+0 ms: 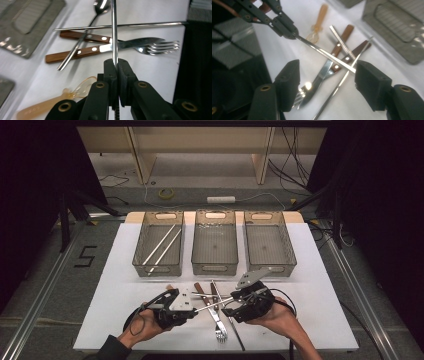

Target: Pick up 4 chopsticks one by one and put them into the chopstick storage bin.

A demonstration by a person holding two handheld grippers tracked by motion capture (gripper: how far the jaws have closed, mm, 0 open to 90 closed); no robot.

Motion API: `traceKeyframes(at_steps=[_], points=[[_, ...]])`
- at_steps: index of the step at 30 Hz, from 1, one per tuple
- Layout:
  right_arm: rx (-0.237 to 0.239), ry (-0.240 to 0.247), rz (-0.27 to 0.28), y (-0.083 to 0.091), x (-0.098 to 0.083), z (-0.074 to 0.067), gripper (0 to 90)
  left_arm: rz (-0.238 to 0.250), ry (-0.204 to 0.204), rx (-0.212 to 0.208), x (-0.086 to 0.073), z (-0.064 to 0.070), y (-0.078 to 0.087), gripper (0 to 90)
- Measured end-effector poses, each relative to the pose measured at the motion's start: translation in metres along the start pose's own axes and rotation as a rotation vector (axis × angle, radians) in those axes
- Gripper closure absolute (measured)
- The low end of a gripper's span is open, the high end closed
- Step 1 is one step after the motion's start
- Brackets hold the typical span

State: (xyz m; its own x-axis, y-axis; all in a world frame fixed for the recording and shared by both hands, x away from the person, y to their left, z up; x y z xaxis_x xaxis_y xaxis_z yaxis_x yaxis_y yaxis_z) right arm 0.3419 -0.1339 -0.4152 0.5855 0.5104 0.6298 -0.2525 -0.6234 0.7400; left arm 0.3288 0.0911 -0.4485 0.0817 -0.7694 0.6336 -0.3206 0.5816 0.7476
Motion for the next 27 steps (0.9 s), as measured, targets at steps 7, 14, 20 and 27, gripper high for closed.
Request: traceKeyframes(at_steps=[7,14,20,27], points=[[-0.088,-0.079,0.098,0.004,-0.011,0.009,32.2,0.049,0.139,0.067,-0.007,-0.018,0.011,86.0],[-0.146,-0.167,0.087,-0.001,-0.033,0.023,30.0,0.069,0.216,0.129,-0.012,-0.031,0.020,86.1],[-0.157,-0.170,0.069,-0.005,-0.041,0.025,29.6,0.085,0.256,0.168,-0.014,-0.040,0.026,86.1],[-0.162,-0.169,0.050,-0.009,-0.045,0.024,30.0,0.093,0.292,0.232,-0.017,-0.063,0.037,86.2]])
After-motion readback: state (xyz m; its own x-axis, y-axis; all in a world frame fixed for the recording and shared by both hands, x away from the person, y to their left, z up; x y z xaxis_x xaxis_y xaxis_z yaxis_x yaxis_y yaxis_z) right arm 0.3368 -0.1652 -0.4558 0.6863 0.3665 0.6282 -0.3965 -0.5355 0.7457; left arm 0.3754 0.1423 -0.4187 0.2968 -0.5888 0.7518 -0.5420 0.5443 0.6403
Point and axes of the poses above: each handheld gripper's, and its own axes: y roughly backward along the jaws, x roughly out of its top, z roughly to its right, the point moved 3 cm from there along -y, roughly forward along the jaws, and after that the axes turned 10 degrees about -y, right-handed, at the moved point
